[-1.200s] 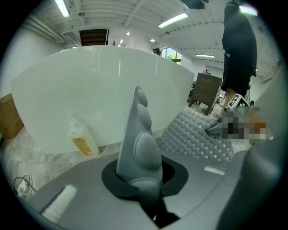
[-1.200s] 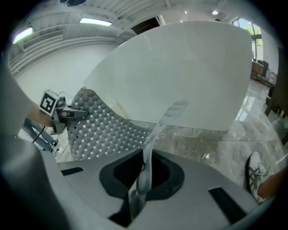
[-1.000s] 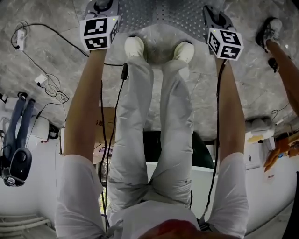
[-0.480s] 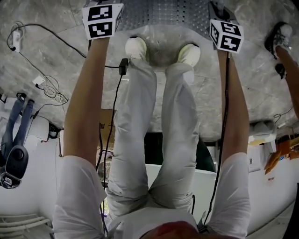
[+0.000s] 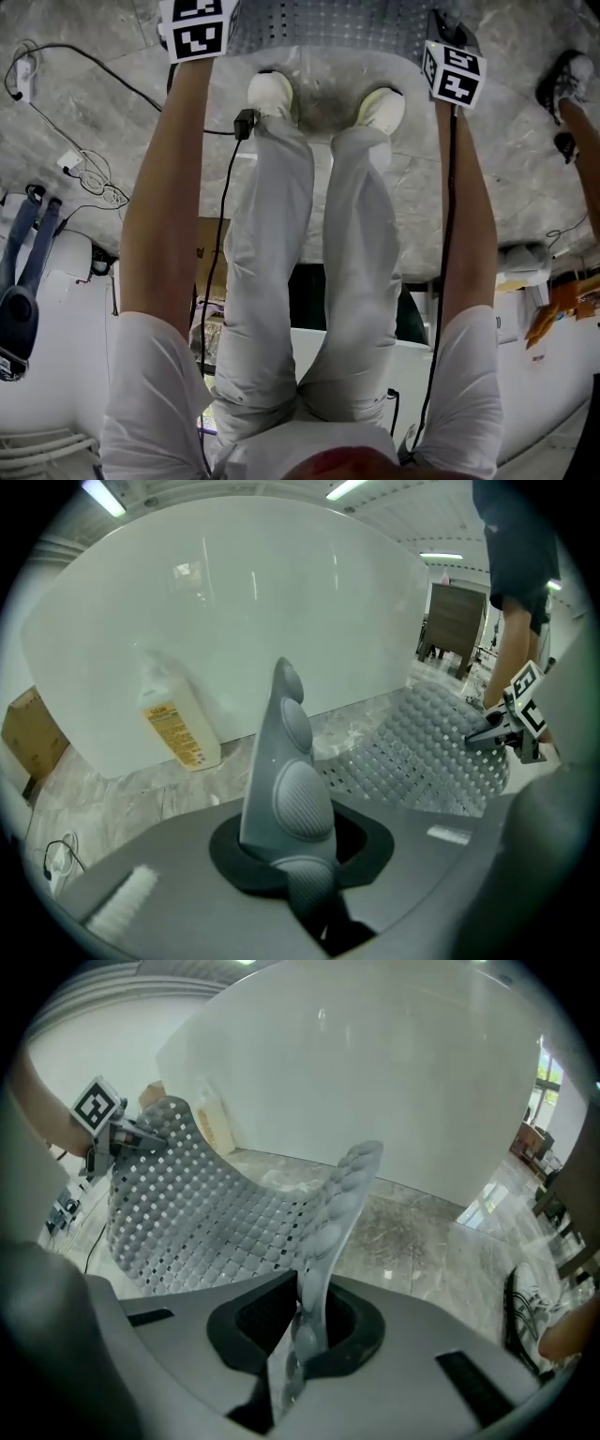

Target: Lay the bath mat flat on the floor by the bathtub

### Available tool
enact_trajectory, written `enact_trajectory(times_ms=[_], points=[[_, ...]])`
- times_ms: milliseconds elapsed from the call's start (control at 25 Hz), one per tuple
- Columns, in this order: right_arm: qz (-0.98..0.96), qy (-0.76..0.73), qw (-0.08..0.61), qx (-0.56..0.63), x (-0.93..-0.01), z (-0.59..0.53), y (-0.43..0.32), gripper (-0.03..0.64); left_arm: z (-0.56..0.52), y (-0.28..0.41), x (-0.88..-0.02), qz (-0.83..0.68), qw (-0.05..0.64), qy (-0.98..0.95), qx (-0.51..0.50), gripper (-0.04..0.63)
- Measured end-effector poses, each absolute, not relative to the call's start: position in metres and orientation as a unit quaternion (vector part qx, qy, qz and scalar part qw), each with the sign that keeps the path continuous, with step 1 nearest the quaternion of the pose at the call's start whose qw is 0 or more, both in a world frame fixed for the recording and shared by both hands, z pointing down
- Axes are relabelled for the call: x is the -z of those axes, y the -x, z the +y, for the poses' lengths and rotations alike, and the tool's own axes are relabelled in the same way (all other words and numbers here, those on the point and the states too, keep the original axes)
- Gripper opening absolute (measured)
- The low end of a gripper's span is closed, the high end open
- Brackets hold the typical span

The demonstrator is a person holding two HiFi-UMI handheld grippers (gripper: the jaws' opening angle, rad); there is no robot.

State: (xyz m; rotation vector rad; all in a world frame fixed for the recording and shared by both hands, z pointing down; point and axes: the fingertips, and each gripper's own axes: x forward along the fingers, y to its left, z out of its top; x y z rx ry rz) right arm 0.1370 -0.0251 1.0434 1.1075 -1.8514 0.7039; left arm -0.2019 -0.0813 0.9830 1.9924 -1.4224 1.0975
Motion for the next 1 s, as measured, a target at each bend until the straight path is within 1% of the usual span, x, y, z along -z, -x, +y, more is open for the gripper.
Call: enact_trajectory(times_ms=[440,640,680,720,800,1000], points=[[-0.727,-0.439,0.452,-0.273,-1.048,-0.02,-0.144,0.014,-0.074,0.217,-0.994,-0.518,0.248,-0.703,-0.419,0.095],[-0.726,-0.443,0.45,-0.271,-1.051,-0.02,-0.152,0.046,-0.071,0.214,-1.001,-0.514,0.255,-0.703,-0.42,0.116],[-0.726,-0.444,0.45,-0.271,-1.052,-0.02,-0.153,0.055,-0.07,0.216,-1.003,-0.514,0.262,-0.701,-0.42,0.136],[-0.726,-0.444,0.449,-0.272,-1.052,-0.02,-0.153,0.057,-0.068,0.22,-1.005,-0.515,0.269,-0.697,-0.42,0.143],[-0.725,-0.446,0.448,-0.273,-1.054,-0.019,-0.149,0.057,-0.066,0.23,-1.008,-0.519,0.274,-0.692,-0.42,0.129],[-0.726,-0.444,0.451,-0.269,-1.061,-0.021,-0.148,0.051,-0.063,0.242,-1.016,-0.525,0.273,-0.681,-0.431,0.123]])
